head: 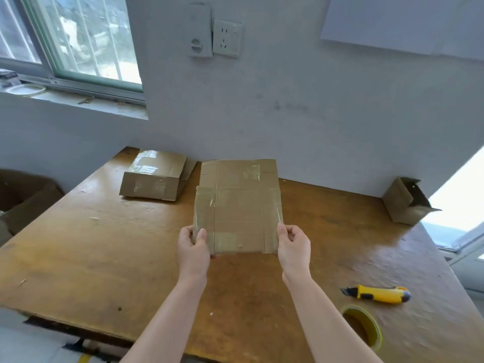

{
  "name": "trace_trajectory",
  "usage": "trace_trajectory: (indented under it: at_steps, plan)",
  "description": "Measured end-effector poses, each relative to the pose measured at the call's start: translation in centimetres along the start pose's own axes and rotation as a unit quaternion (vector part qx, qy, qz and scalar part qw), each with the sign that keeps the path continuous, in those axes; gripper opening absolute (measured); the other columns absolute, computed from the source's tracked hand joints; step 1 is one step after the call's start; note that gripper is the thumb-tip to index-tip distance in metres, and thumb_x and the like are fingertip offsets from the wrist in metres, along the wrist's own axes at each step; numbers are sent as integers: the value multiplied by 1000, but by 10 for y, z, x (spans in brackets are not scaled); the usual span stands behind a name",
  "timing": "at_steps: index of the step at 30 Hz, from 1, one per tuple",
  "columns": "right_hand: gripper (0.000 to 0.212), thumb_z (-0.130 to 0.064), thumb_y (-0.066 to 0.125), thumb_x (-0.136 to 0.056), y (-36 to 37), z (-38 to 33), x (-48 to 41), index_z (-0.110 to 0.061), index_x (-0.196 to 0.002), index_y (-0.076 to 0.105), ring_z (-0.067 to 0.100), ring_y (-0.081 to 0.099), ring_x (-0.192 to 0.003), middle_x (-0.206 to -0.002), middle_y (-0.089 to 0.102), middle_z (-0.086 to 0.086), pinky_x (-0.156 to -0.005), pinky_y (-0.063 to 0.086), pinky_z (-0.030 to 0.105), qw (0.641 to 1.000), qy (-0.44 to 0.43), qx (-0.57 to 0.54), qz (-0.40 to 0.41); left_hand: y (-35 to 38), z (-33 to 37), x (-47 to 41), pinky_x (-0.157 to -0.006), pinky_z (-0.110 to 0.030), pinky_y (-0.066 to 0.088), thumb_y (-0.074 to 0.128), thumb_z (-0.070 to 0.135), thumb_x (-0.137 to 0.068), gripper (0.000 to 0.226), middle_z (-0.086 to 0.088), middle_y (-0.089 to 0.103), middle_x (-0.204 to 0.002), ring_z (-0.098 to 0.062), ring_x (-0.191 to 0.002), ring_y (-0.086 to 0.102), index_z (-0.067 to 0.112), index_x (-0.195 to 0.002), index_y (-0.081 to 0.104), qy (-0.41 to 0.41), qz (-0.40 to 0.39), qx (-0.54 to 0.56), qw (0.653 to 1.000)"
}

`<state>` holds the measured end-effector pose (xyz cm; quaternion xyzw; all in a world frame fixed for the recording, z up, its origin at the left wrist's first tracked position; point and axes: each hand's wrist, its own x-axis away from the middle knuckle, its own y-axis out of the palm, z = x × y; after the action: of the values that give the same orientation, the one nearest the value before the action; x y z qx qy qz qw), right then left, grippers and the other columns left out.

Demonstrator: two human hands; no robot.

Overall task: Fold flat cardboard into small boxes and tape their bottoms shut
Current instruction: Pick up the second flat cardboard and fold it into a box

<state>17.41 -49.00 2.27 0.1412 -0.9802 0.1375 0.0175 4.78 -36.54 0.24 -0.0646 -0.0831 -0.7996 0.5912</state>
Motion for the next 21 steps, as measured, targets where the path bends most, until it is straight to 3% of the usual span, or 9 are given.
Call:
trace_trajectory:
  at_steps: [5,8,10,12,17,21]
  plan:
    - [19,-29,50,-100,-42,20,38,-18,-93,63,11,59,-75,-83,66,-1,-59,43,20,1000,3,5,21,-2,-16,49,-64,-37,58,48,19,-100,13,1,64,-98,-18,-86,64,27,-92,54,2,-28,-11,1000]
    - [20,-28,50,-100,-68,32,64,-15,-98,65,16,63,-82,-86,68,1,-67,53,31,999,14,-2,39,-7,-27,80,-56,-26,54,48,22,-100,10,1,63,-98,-17,-87,64,28,-93,53,1,-50,-22,999]
    - [19,-27,50,-100,-86,40,82,-15,-101,65,17,63,-85,-89,68,1,-73,55,34,998,24,-1,52,-8,-34,102,-58,-28,56,48,22,-100,10,0,63,-99,-17,-88,64,28,-93,53,-7,-59,-35,998]
    - [17,-26,50,-100,-105,48,96,-16,-101,64,16,63,-83,-88,68,0,-66,51,28,998,24,-5,62,-8,-40,124,-62,-33,58,48,22,-100,11,0,64,-100,-17,-88,64,29,-93,53,-10,-68,-43,997]
    - [18,-25,49,-101,-152,62,119,-18,-93,63,11,57,-68,-78,65,-2,-57,41,21,996,40,-22,83,4,-48,168,-54,-29,57,49,21,-100,11,3,62,-98,-17,-85,65,29,-92,53,-10,-100,-61,993]
    - [19,-23,49,-99,-192,70,123,-15,-91,64,7,47,-59,-69,56,-6,-51,36,18,994,53,-33,94,26,-56,197,-63,-37,60,48,21,-100,7,-1,63,-101,-22,-88,65,22,-100,54,-19,-124,-86,988]
